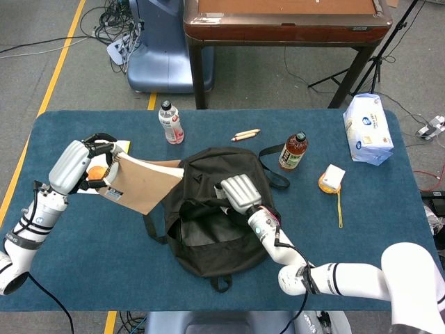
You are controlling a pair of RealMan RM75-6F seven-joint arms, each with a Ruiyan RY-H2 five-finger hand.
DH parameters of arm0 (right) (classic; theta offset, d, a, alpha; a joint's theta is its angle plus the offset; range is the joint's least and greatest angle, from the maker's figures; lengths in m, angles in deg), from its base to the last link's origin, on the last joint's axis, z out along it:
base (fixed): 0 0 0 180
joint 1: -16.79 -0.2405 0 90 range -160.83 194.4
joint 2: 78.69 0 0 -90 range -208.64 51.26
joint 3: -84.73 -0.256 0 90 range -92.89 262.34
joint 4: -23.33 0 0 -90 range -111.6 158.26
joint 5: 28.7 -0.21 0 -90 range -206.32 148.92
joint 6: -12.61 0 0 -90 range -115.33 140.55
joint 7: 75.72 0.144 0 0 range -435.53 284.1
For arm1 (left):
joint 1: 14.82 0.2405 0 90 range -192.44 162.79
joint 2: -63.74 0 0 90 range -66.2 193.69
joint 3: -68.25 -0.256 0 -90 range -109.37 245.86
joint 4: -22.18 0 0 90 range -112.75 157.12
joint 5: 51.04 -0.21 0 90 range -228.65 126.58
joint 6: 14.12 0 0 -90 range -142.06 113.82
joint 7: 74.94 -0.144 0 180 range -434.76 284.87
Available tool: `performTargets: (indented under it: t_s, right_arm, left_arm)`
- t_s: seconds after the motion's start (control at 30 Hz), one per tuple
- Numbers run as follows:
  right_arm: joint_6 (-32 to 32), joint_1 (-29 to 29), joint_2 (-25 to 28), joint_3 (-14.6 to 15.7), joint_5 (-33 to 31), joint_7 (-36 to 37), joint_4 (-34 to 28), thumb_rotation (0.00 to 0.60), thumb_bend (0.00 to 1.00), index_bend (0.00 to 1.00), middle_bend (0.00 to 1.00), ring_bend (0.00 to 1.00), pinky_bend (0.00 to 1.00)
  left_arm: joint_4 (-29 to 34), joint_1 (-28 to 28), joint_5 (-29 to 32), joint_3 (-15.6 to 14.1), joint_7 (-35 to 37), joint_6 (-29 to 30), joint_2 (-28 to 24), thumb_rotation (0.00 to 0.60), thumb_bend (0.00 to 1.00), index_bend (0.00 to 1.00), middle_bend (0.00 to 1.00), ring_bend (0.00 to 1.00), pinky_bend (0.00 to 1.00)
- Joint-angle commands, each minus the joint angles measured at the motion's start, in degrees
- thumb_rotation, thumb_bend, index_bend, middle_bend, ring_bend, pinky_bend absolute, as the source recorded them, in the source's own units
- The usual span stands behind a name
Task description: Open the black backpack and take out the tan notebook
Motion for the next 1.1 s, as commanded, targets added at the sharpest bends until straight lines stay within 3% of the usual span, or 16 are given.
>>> performTargets:
  t_s: [0.03,0.13,0.23,0.53,0.9,1.0,1.1]
  right_arm:
    - [1.92,0.7,3.43,1.88,0.47,-0.41,-4.42,0.6,0.32,0.36,0.37,0.33,0.42]
    - [1.82,1.64,6.71,2.62,2.27,0.22,-8.14,0.6,0.28,0.11,0.21,0.18,0.36]
    - [0.19,3.6,10.2,2.94,5.99,2.29,-12.21,0.6,0.26,0.0,0.11,0.09,0.31]
    - [-5.93,11.24,22.54,4.86,17.39,8.65,-21.88,0.6,0.26,0.0,0.11,0.08,0.3]
    - [-10.81,18.51,32.78,5.18,22.56,15.74,-23.79,0.6,0.26,0.0,0.14,0.08,0.3]
    - [-11.17,19.54,33.59,5.15,22.77,16.53,-23.45,0.6,0.26,0.0,0.14,0.08,0.3]
    - [-11.54,20.33,33.99,4.93,22.82,17.02,-23.1,0.6,0.26,0.0,0.14,0.08,0.3]
  left_arm:
    - [-1.34,-1.0,1.84,1.57,-0.04,-2.42,0.08,0.6,0.52,0.7,0.75,0.61,0.27]
    - [-1.99,-1.68,2.81,2.32,-0.57,-4.33,0.95,0.6,0.52,0.7,0.75,0.61,0.27]
    - [-3.33,-2.46,3.48,2.59,-2.1,-6.36,2.66,0.6,0.52,0.7,0.75,0.61,0.27]
    - [-8.52,-4.98,4.97,2.99,-8.28,-11.29,9.72,0.6,0.52,0.7,0.75,0.6,0.27]
    - [-17.43,-5.61,6.01,4.36,-26.59,-7.01,21.66,0.6,0.52,0.7,0.75,0.6,0.27]
    - [-16.89,-5.38,5.85,3.27,-28.64,-7.87,23.16,0.6,0.52,0.69,0.75,0.6,0.27]
    - [-11.67,-5.0,6.17,1.52,-29.91,-11.41,21.27,0.6,0.48,0.67,0.73,0.6,0.27]
